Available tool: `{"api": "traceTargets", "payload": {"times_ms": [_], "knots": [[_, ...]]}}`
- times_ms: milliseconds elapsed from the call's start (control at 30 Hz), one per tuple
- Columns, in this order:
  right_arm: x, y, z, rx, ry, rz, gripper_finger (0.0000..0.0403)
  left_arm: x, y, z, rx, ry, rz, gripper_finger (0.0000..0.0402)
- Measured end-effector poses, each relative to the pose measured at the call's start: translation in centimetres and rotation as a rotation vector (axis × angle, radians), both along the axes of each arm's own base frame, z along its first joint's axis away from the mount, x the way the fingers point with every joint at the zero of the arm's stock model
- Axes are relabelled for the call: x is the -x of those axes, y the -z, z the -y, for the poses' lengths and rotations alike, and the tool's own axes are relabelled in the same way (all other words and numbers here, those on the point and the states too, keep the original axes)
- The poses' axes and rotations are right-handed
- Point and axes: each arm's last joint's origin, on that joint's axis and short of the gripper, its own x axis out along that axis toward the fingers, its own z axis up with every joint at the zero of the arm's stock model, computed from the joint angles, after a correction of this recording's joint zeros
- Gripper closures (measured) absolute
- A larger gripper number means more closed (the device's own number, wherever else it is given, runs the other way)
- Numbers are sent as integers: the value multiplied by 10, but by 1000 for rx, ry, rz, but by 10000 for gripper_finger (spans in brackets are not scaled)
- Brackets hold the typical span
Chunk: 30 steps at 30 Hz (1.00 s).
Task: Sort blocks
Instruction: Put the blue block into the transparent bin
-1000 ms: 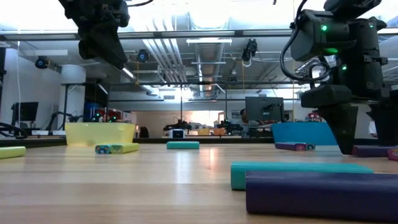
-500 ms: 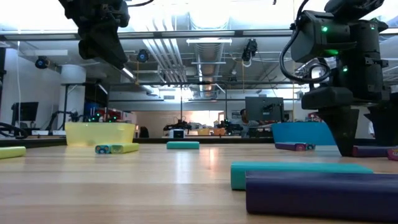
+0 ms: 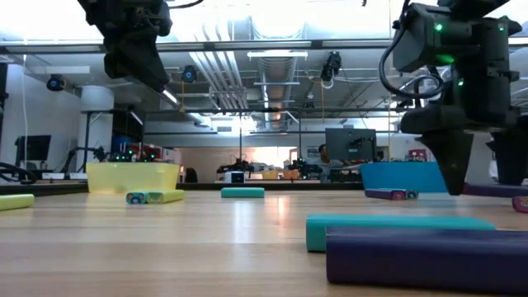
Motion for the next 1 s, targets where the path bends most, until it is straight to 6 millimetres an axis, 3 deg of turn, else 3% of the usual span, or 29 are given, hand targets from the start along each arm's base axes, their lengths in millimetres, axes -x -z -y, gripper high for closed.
{"api": "traceTargets", "payload": {"times_ms": [200, 533, 767, 1000], "knots": [[5, -15, -1, -76, -78, 68, 24, 0, 0, 0, -8, 6, -3, 304], [11, -77, -9, -152, -401, 271, 24, 0, 0, 0, -26, 26, -10, 304], [22, -113, -45, -337, -534, 305, 24, 0, 0, -1, -40, 41, -15, 304], [36, -137, -94, -584, -475, 253, 24, 0, 0, -1, -64, 69, -23, 304]]}}
